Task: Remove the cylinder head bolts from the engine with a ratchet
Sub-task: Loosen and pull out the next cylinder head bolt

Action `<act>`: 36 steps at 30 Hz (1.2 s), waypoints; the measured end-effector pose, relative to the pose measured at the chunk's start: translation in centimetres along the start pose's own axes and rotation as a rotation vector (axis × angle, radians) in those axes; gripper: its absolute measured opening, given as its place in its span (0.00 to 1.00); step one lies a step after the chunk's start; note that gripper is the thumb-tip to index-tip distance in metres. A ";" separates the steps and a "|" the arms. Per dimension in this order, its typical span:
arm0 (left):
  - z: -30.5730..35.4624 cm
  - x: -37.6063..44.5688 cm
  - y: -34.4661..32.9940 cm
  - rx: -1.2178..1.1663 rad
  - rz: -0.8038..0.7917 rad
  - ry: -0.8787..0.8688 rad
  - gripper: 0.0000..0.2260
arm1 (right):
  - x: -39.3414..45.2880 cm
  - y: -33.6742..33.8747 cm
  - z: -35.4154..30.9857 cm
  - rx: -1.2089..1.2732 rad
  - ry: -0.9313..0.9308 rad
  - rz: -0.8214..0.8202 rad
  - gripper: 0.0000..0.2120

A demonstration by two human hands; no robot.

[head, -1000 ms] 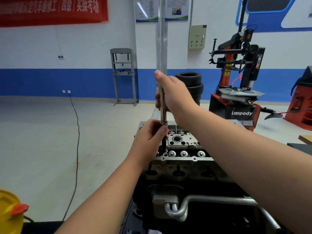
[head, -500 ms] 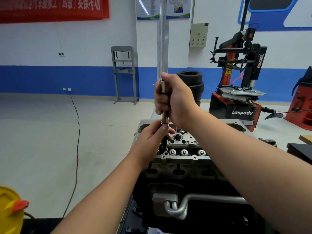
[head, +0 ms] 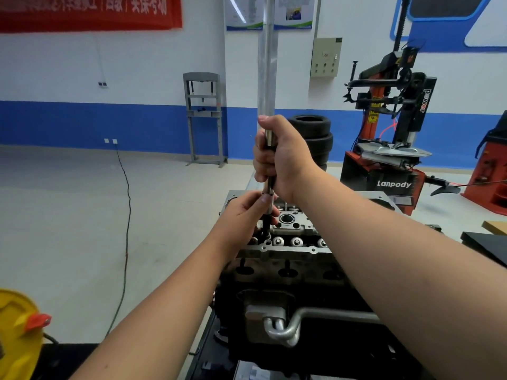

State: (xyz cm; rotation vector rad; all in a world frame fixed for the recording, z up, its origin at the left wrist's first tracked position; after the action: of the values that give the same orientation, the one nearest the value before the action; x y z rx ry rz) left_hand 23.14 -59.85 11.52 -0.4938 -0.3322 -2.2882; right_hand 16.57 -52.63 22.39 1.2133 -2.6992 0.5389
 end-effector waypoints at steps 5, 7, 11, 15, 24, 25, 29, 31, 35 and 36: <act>0.1 -0.1 -0.1 0.027 -0.026 -0.002 0.19 | -0.3 -0.3 -0.1 0.015 -0.011 0.048 0.18; 0.1 -0.2 -0.2 0.044 -0.023 -0.003 0.16 | -0.2 -0.3 -0.2 0.012 -0.012 0.052 0.18; 0.1 -0.1 -0.1 0.056 -0.018 -0.007 0.15 | -0.1 -0.2 0.0 0.005 -0.035 0.055 0.18; 0.3 -0.1 -0.1 0.079 -0.003 0.025 0.14 | -0.2 -0.2 -0.4 -0.005 -0.073 0.052 0.18; -0.3 0.8 -0.2 0.036 0.145 0.060 0.09 | 0.6 -0.1 -4.0 -0.656 0.135 0.072 0.09; -0.4 1.0 -0.3 0.038 0.159 0.057 0.12 | 0.9 -0.3 -4.3 -0.702 0.171 0.071 0.08; -0.8 1.1 -0.5 0.074 0.135 0.053 0.17 | 0.6 -0.4 -2.6 -0.348 0.090 -0.005 0.10; -0.8 1.0 -0.5 0.021 0.064 0.053 0.11 | 0.5 -0.4 -1.2 -0.101 -0.024 -0.086 0.15; -0.7 0.8 0.1 -0.104 0.004 0.079 0.14 | 1.5 -0.2 -0.7 -0.028 -0.112 -0.137 0.18; -0.6 0.7 0.1 -0.102 0.007 0.065 0.14 | 1.6 -0.3 -0.8 -0.026 -0.127 -0.156 0.18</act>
State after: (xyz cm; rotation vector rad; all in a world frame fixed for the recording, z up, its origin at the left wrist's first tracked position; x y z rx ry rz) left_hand 22.64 -60.59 11.27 -0.4703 -0.1822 -2.3170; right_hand 15.68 -53.61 23.58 1.4830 -2.6722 0.4182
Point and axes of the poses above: each hand's wrist, its own x-axis towards the middle knuckle, its own y-axis out of the back of the hand, z = x × y, the point moved 3 cm from there along x, towards the middle knuckle, and after that the axes turned 11 degrees about z, right-handed, at the moved point
